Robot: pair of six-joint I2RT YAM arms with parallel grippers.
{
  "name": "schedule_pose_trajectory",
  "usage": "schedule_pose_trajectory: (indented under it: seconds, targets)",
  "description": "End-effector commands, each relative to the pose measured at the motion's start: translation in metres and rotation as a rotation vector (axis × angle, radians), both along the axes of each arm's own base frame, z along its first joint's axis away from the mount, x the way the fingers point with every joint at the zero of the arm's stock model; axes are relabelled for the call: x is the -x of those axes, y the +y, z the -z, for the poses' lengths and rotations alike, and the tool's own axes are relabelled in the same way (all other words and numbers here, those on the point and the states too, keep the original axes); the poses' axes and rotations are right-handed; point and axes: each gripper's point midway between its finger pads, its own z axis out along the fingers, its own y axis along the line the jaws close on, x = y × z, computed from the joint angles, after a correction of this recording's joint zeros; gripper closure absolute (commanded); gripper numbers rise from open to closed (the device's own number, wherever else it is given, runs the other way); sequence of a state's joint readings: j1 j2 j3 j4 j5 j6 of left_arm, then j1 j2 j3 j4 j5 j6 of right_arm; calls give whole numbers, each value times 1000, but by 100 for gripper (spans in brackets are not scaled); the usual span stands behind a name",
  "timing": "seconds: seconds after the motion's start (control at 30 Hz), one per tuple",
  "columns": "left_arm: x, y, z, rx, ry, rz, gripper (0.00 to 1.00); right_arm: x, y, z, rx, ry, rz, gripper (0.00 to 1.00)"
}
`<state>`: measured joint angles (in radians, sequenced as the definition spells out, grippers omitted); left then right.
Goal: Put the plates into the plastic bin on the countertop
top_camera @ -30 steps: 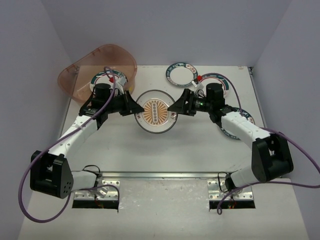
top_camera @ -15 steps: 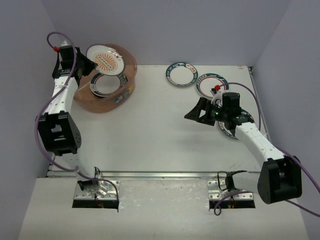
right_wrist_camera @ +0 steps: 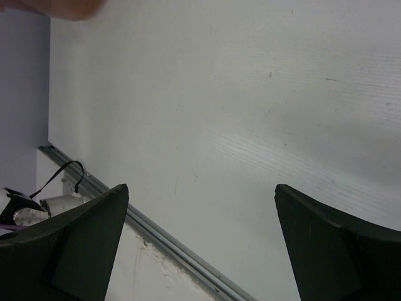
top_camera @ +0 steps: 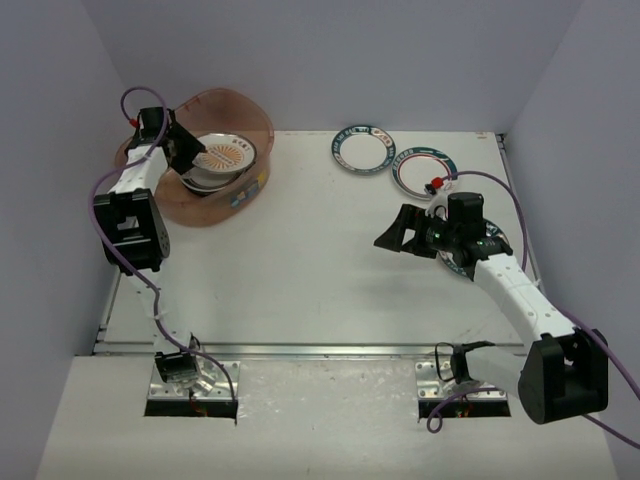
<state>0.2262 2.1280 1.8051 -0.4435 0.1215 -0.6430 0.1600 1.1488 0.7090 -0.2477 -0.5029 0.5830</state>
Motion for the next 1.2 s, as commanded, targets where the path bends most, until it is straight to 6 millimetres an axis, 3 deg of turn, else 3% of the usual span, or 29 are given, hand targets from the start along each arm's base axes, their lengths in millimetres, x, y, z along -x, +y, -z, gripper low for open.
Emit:
schedule_pose_trajectory:
  seconds: [0.0, 0.17, 0.27, 0.47, 0.57, 0.63, 0.73, 0.8, 0.9, 1.03, 1.1, 1.17]
  targets:
    - [3, 20, -32, -57, -76, -52, 48, -3, 4, -8, -14, -54, -34, 1]
    - [11, 32, -29, -40, -80, -88, 55, -2, 6, -9, -27, -59, -47, 1]
    - [18, 43, -33, -45, -81, -124, 45, -1, 7, -11, -30, -65, -53, 1]
    - [33, 57, -57, -55, -126, -193, 44, -6, 7, -10, -31, -61, -43, 1]
    - [45, 56, -87, -78, -178, -204, 29, -17, -1, -3, 3, -38, 19, 1]
    - [52, 49, -113, -86, -226, -175, 4, -26, -10, 3, 35, -8, 100, 1]
    - [71, 25, -163, -83, -325, -79, 0, -46, -32, 10, 100, 21, 269, 1]
    - [100, 0, -201, -77, -412, 3, 0, -61, -46, 16, 126, 50, 379, 1]
    - [153, -40, -221, -54, -512, 123, 0, -84, -65, 27, 122, 99, 519, 1]
    - [210, -86, -207, 6, -635, 282, 0, -112, -87, 28, 45, 159, 688, 1]
    - [234, -115, -186, 62, -662, 431, 0, -127, -96, 35, -24, 178, 755, 1]
    - [245, -125, -166, 90, -624, 496, 0, -146, -108, 35, -68, 136, 796, 1]
